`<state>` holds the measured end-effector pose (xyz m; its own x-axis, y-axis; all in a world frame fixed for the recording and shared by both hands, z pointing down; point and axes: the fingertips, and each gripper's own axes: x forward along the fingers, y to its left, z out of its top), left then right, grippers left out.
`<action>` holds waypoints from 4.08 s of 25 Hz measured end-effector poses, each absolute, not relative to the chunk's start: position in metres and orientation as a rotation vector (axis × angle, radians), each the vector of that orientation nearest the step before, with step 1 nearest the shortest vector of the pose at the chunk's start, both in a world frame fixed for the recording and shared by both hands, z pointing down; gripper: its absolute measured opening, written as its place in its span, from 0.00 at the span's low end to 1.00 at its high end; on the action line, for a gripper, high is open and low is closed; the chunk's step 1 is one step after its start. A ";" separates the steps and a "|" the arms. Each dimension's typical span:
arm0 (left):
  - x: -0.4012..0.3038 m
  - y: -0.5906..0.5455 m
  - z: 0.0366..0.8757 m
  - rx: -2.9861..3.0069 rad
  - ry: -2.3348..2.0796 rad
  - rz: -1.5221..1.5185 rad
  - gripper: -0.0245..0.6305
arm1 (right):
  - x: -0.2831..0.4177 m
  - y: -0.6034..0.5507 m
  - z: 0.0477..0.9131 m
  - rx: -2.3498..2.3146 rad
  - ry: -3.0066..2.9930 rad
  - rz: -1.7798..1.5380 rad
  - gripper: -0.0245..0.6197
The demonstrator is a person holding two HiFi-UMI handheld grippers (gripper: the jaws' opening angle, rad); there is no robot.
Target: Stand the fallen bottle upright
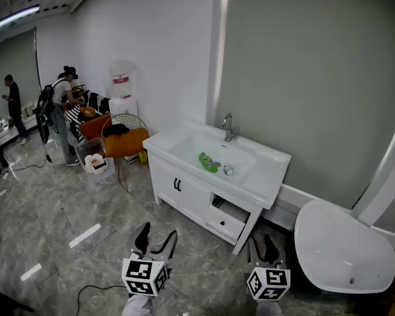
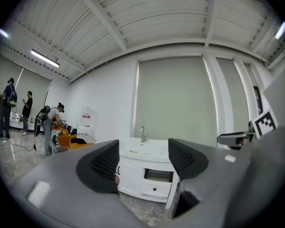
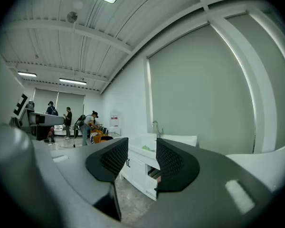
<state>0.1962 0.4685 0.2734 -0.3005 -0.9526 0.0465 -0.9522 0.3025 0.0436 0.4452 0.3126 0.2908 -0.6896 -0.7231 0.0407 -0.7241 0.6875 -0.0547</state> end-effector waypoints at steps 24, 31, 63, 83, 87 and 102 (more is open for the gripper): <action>0.192 0.472 0.280 1.861 -2.458 0.129 0.58 | 0.435 0.326 0.296 1.268 -2.873 0.173 0.33; 0.163 0.482 0.286 1.880 -2.413 0.177 0.58 | 0.401 0.346 0.300 1.281 -2.856 0.197 0.33; 0.088 0.333 0.300 1.785 -2.479 0.196 0.58 | 0.300 0.189 0.308 1.096 -2.912 0.144 0.33; 0.039 0.171 0.309 1.790 -2.466 0.212 0.58 | 0.253 0.031 0.327 1.092 -2.878 0.184 0.33; 0.000 0.127 0.309 1.827 -2.442 0.203 0.58 | 0.227 -0.009 0.325 1.160 -2.855 0.180 0.33; -0.113 -0.021 0.329 1.991 -2.253 0.223 0.58 | 0.111 -0.130 0.334 1.300 -2.698 0.154 0.33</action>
<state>-0.1132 -0.0211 0.3294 -0.1232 -0.9737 0.1918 -0.9924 0.1204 -0.0264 0.1109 -0.1303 0.3335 -0.6161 -0.7686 0.1723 -0.7832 0.6210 -0.0303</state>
